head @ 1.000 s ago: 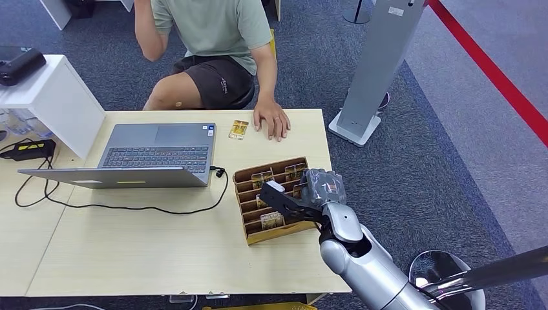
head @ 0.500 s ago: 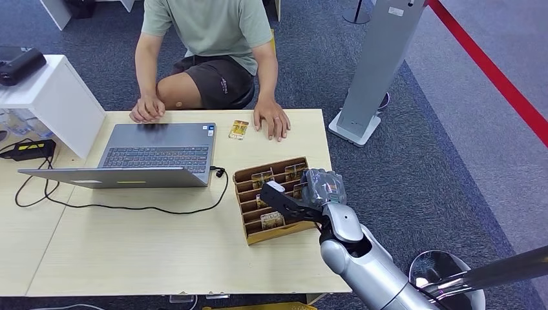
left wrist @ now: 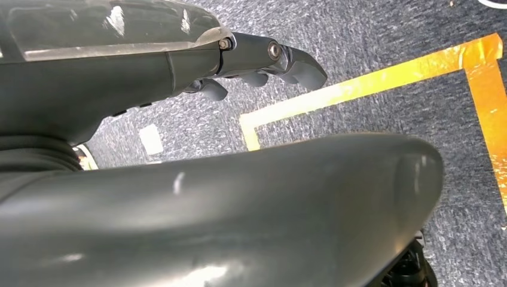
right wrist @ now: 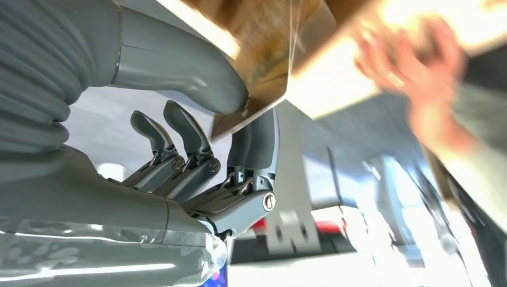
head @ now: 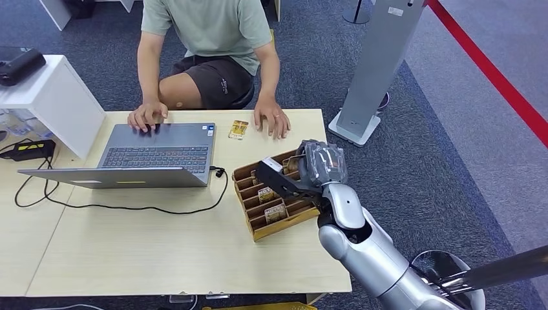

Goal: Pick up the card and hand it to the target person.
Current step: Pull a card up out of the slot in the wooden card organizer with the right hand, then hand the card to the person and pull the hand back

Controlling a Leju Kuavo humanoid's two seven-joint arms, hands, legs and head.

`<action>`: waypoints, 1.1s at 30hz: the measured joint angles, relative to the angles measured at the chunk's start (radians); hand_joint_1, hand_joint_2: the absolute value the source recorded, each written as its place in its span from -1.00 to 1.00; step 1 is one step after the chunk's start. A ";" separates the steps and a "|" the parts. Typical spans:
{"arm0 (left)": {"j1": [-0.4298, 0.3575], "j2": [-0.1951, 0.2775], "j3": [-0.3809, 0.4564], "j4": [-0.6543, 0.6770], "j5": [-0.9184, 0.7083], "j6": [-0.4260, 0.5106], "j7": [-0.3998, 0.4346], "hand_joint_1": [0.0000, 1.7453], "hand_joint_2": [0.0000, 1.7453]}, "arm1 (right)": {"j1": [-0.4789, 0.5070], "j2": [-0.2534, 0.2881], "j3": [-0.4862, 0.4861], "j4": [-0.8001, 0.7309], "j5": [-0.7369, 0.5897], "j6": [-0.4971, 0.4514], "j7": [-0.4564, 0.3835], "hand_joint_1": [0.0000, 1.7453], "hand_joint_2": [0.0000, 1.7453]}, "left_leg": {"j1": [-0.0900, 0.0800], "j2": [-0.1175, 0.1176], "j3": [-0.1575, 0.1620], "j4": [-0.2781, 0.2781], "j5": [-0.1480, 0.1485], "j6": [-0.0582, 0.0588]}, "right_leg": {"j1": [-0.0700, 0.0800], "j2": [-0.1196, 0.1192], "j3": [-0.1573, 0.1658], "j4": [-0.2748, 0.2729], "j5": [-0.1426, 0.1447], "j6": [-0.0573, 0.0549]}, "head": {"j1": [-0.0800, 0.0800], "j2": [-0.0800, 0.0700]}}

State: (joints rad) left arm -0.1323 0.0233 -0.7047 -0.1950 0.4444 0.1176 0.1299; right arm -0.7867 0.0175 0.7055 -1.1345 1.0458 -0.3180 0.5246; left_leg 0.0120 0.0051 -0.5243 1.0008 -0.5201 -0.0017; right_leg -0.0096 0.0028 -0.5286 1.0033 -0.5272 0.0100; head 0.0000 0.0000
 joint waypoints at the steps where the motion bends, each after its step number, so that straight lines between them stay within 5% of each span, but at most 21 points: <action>1: -0.004 -0.001 -0.005 0.000 -0.002 -0.001 0.004 -1.00 -1.00 | -0.028 0.021 0.006 0.060 -0.008 -0.023 -0.017 0.78 1.00 | 0.000 0.000 0.000 0.000 0.000 0.000 | 0.000 0.000 0.000 0.000 0.000 0.000 | 0.000 0.000; 16: -0.015 -0.007 -0.037 0.009 -0.003 -0.006 0.019 -1.00 -1.00 | -0.236 0.266 0.065 0.632 -0.101 -0.228 -0.189 0.78 1.00 | 0.000 0.004 0.003 -0.004 0.002 -0.001 | 0.000 0.003 0.002 -0.002 0.002 -0.001 | 0.000 0.000; 27: -0.003 -0.011 -0.035 0.010 0.009 -0.007 0.012 -1.00 -1.00 | -0.224 0.280 0.092 0.718 -0.102 -0.226 -0.195 0.78 1.00 | 0.000 -0.002 0.003 -0.005 0.002 0.000 | 0.000 -0.002 0.005 -0.004 0.001 0.000 | 0.000 0.000; 28: -0.002 -0.010 -0.038 0.010 0.008 -0.011 0.013 -1.00 -1.00 | -0.221 0.275 0.093 0.719 -0.103 -0.223 -0.193 0.34 1.00 | 0.001 -0.003 0.003 -0.004 0.001 0.000 | 0.001 -0.003 0.005 -0.004 0.000 0.000 | 0.000 0.000; 31: -0.005 -0.006 -0.047 0.010 0.004 -0.019 0.012 -1.00 0.50 | -0.210 0.262 0.098 0.720 -0.104 -0.216 -0.189 -1.00 1.00 | 0.001 -0.006 0.003 -0.004 0.001 0.000 | 0.001 -0.006 0.007 -0.004 -0.001 0.000 | 0.000 0.000; 32: -0.007 -0.004 -0.048 0.010 0.004 -0.017 0.012 -1.00 1.00 | -0.207 0.258 0.100 0.721 -0.104 -0.214 -0.188 -1.00 1.00 | 0.001 -0.006 0.003 -0.004 0.001 0.000 | 0.001 -0.006 0.007 -0.005 0.000 0.000 | 0.000 0.000; 33: -0.009 -0.004 -0.048 0.010 0.005 -0.015 0.011 -1.00 1.00 | -0.205 0.255 0.101 0.723 -0.104 -0.212 -0.187 -1.00 1.00 | 0.001 -0.006 0.003 -0.004 0.002 0.000 | 0.001 -0.007 0.007 -0.005 0.000 0.000 | 0.000 0.000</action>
State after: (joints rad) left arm -0.1410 0.0196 -0.7523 -0.1853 0.4492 0.1030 0.1405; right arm -0.9920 0.2729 0.8061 -0.4111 0.9422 -0.5303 0.3373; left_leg 0.0132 -0.0013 -0.5213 0.9965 -0.5183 -0.0017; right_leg -0.0084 -0.0040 -0.5218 0.9980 -0.5274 0.0101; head 0.0000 0.0000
